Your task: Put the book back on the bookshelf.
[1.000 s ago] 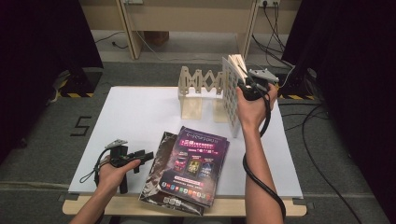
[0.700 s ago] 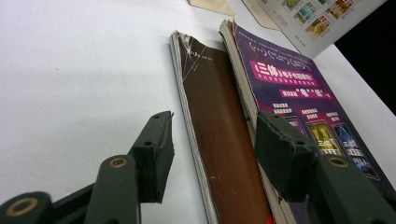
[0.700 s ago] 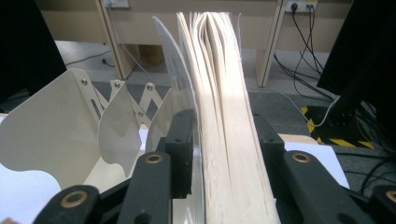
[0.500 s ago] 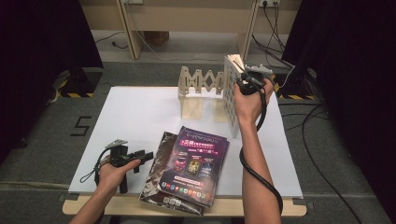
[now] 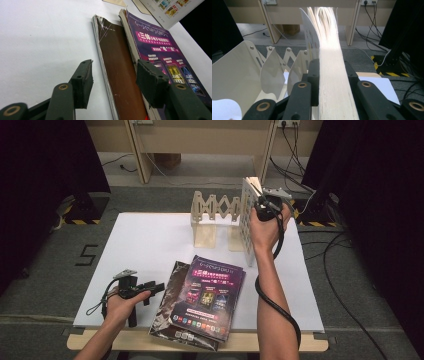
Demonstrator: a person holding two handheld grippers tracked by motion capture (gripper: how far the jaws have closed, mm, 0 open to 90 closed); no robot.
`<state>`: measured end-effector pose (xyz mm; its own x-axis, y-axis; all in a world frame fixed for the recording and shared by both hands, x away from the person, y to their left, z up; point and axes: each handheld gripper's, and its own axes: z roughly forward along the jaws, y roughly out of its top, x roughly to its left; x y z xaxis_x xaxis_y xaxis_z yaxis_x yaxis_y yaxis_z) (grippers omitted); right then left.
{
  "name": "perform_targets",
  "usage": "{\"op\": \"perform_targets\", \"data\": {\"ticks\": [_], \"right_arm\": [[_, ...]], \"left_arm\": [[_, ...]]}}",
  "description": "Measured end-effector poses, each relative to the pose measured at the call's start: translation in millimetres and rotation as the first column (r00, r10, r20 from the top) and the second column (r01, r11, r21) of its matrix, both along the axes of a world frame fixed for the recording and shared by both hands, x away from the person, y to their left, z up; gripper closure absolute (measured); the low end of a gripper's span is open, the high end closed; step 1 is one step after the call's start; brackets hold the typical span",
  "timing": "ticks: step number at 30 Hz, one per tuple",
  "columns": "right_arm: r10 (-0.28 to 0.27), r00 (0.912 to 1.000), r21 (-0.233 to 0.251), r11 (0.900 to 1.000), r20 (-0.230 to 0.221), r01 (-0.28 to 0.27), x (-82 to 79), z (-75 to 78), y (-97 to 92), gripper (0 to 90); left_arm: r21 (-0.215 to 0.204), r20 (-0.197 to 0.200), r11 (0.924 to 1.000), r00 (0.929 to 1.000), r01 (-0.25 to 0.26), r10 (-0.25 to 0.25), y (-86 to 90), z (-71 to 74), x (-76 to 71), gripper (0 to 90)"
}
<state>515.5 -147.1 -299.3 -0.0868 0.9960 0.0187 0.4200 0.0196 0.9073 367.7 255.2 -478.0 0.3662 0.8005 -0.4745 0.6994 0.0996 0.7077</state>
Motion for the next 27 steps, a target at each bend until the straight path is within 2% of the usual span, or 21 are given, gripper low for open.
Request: {"op": "perform_targets", "data": {"ticks": [6,17,27], "right_arm": [[-0.016,0.9994,0.008,0.9998,0.030,0.015,5.2,-0.6,1.7,74.5],[-0.035,0.9980,-0.002,0.9994,0.053,0.035,13.2,-3.3,4.1,74.5],[-0.024,0.9979,-0.045,0.9986,0.059,0.027,13.2,-9.4,-0.9,72.4]], "left_arm": [[-0.002,0.000,1.0000,1.0000,-0.004,0.004,1.9,-0.5,0.9,46.3],[-0.003,-0.001,0.9999,0.9999,-0.010,0.010,3.3,-1.6,1.4,46.4],[0.001,-0.003,1.0000,1.0000,-0.005,0.005,2.6,-3.3,0.1,46.4]]}}
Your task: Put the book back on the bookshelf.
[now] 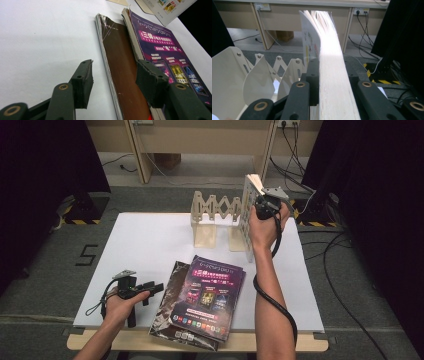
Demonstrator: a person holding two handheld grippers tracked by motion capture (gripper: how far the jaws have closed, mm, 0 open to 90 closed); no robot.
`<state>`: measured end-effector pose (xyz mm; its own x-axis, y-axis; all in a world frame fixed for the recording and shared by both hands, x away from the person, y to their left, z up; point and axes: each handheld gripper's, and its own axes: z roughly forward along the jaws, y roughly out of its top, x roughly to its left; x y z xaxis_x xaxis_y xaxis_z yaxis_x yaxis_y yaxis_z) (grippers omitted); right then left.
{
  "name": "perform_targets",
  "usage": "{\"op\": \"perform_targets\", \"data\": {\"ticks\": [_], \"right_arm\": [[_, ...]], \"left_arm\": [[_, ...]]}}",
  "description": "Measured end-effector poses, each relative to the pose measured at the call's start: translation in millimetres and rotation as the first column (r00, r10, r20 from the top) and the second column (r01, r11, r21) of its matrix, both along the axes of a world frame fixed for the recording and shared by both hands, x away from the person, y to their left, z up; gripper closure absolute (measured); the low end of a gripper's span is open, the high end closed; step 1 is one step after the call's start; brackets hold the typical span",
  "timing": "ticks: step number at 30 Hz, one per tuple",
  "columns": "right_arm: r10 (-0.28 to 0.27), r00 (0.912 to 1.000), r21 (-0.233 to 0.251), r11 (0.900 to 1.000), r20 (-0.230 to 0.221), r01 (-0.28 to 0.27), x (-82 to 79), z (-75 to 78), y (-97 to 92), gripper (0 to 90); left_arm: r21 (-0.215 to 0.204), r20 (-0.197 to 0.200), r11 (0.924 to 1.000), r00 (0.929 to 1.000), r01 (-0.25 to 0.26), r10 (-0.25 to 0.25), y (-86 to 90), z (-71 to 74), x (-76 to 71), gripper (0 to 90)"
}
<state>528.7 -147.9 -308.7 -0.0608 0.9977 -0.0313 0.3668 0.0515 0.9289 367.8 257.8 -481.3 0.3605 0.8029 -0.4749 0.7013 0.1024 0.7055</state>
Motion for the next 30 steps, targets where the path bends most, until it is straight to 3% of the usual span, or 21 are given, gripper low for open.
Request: {"op": "perform_targets", "data": {"ticks": [7,24,28,30], "right_arm": [[0.000,0.9999,-0.006,1.0000,-0.012,0.000,-2.5,-0.1,-0.2,66.4],[-0.001,0.9996,0.006,1.0000,-0.028,0.001,-5.7,6.9,-1.4,64.0],[0.000,0.9993,0.017,0.9999,-0.037,0.000,-5.5,6.4,-1.4,70.7],[-0.001,0.9989,0.053,0.9986,-0.046,0.004,-5.3,6.9,-1.5,73.8]], "left_arm": [[0.002,0.002,1.0000,1.0000,0.001,-0.001,-0.5,1.7,-0.7,46.3],[-0.002,0.006,1.0000,1.0000,0.004,-0.004,-1.2,2.7,-1.1,46.3],[0.000,0.007,1.0000,1.0000,0.003,-0.003,-1.0,2.7,-0.9,46.3],[0.001,0.006,1.0000,1.0000,0.003,-0.003,-1.1,2.3,-1.0,46.3]]}}
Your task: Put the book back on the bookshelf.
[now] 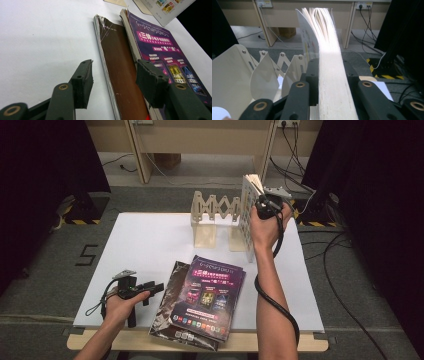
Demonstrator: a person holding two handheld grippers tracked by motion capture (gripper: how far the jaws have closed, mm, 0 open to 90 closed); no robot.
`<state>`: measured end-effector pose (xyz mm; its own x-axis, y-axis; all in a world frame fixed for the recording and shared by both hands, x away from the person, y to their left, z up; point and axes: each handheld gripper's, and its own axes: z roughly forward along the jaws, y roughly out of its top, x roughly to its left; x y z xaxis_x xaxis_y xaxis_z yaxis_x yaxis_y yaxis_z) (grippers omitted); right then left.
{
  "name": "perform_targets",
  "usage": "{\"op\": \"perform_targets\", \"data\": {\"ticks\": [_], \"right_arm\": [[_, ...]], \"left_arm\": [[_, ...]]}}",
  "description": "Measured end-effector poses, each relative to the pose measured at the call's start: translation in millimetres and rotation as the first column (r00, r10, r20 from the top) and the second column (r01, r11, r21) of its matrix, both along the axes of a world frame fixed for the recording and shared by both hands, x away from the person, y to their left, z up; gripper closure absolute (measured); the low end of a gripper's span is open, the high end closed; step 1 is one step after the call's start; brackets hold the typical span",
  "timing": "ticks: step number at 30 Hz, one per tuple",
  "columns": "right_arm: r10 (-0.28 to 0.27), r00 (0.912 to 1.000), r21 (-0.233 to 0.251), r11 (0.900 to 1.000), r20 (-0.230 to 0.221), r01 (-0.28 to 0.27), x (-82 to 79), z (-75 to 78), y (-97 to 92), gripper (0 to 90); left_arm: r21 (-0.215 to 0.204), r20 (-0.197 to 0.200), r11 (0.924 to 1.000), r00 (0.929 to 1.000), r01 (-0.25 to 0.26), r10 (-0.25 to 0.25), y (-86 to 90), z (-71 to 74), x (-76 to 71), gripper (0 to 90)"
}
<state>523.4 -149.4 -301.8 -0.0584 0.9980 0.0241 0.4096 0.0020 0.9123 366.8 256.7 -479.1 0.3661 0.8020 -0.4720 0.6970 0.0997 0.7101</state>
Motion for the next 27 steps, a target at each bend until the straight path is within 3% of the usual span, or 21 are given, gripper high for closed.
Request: {"op": "perform_targets", "data": {"ticks": [5,6,7,12,18,23,27], "right_arm": [[-0.025,0.9997,0.015,0.9996,-0.005,0.025,0.9,0.9,-1.2,74.2],[-0.025,0.9994,0.045,0.9987,-0.023,0.026,1.3,4.5,-3.0,74.3],[-0.025,0.9995,0.045,0.9987,-0.021,0.026,0.6,6.0,-3.4,74.4],[-0.030,0.9995,0.018,0.9994,-0.009,0.031,-5.6,10.1,-2.9,74.4],[-0.097,0.9935,0.022,0.9951,0.058,0.096,-10.5,-5.9,-2.9,74.3],[-0.092,0.9940,0.015,0.9957,0.059,0.092,-7.3,-5.8,1.1,74.0],[-0.074,0.9950,-0.022,0.9969,0.067,0.076,-8.2,-7.0,4.6,69.4]], "left_arm": [[-0.002,-0.002,1.0000,1.0000,0.002,-0.002,-0.6,-0.1,-0.3,46.3],[0.000,-0.001,1.0000,1.0000,0.003,-0.003,-0.7,-0.2,-0.1,46.4],[-0.001,-0.003,1.0000,1.0000,0.004,-0.004,-0.8,-0.4,-0.1,46.3],[-0.001,-0.003,1.0000,1.0000,0.004,-0.004,-1.0,-0.7,0.2,46.4],[0.001,-0.002,1.0000,1.0000,0.009,-0.009,-2.4,-0.6,-0.9,46.4],[-0.002,0.001,0.9999,0.9999,0.011,-0.011,-1.7,0.1,-0.6,46.4],[-0.001,-0.002,1.0000,1.0000,0.006,-0.006,-1.3,-0.1,-0.8,46.4]]}}
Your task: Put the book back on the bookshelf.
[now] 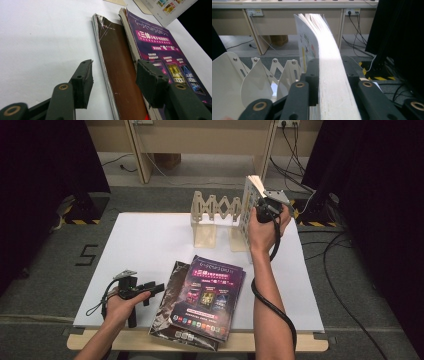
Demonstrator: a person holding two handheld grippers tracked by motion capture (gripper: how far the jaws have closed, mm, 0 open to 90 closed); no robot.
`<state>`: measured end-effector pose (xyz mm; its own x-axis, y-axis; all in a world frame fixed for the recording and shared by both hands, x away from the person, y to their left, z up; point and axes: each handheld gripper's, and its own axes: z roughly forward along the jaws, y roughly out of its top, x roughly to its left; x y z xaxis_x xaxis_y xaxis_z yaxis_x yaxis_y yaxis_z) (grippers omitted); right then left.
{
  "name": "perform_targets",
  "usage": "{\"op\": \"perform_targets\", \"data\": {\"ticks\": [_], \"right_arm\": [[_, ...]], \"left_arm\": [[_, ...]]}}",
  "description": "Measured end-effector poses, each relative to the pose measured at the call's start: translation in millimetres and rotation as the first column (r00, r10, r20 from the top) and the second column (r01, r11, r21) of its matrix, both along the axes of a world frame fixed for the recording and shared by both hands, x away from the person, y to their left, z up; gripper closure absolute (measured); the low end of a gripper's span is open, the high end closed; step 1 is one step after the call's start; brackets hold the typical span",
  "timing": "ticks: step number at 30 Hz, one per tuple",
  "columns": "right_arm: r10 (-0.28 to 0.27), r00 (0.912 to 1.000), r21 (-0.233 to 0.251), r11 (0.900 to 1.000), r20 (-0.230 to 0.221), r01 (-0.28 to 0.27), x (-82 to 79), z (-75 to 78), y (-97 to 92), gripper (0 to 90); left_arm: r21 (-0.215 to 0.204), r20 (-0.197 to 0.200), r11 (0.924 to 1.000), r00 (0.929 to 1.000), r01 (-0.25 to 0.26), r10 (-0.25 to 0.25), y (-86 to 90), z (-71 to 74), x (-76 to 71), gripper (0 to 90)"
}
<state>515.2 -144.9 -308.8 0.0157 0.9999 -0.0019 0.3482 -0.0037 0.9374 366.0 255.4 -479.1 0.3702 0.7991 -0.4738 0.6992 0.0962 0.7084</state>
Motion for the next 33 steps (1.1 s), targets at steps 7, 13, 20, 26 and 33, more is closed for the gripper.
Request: {"op": "perform_targets", "data": {"ticks": [7,13,20,26,33], "right_arm": [[0.020,0.9997,-0.010,0.9997,-0.012,-0.020,-3.9,-3.6,-2.8,60.4],[0.032,0.9995,0.007,0.9995,-0.002,-0.032,-12.7,-1.4,-5.0,59.9],[0.044,0.9990,0.014,0.9989,-0.005,-0.044,-20.4,1.7,-6.0,58.4],[0.058,0.9983,0.030,0.9979,-0.004,-0.057,-28.1,1.4,-8.5,58.3],[0.070,0.9976,0.043,0.9966,0.001,-0.070,-39.9,0.2,-13.4,57.9]], "left_arm": [[0.000,0.003,1.0000,1.0000,0.004,-0.004,-1.6,1.3,-0.7,46.4],[0.002,0.003,1.0000,1.0000,0.009,-0.009,-3.2,1.4,-1.5,46.4],[0.000,0.008,0.9999,0.9999,0.013,-0.013,-4.0,2.1,-2.1,46.3],[0.000,0.006,0.9999,0.9999,0.014,-0.014,-5.7,2.6,-2.7,46.3],[0.002,0.010,0.9999,0.9998,0.017,-0.017,-6.5,4.1,-3.0,46.3]]}}
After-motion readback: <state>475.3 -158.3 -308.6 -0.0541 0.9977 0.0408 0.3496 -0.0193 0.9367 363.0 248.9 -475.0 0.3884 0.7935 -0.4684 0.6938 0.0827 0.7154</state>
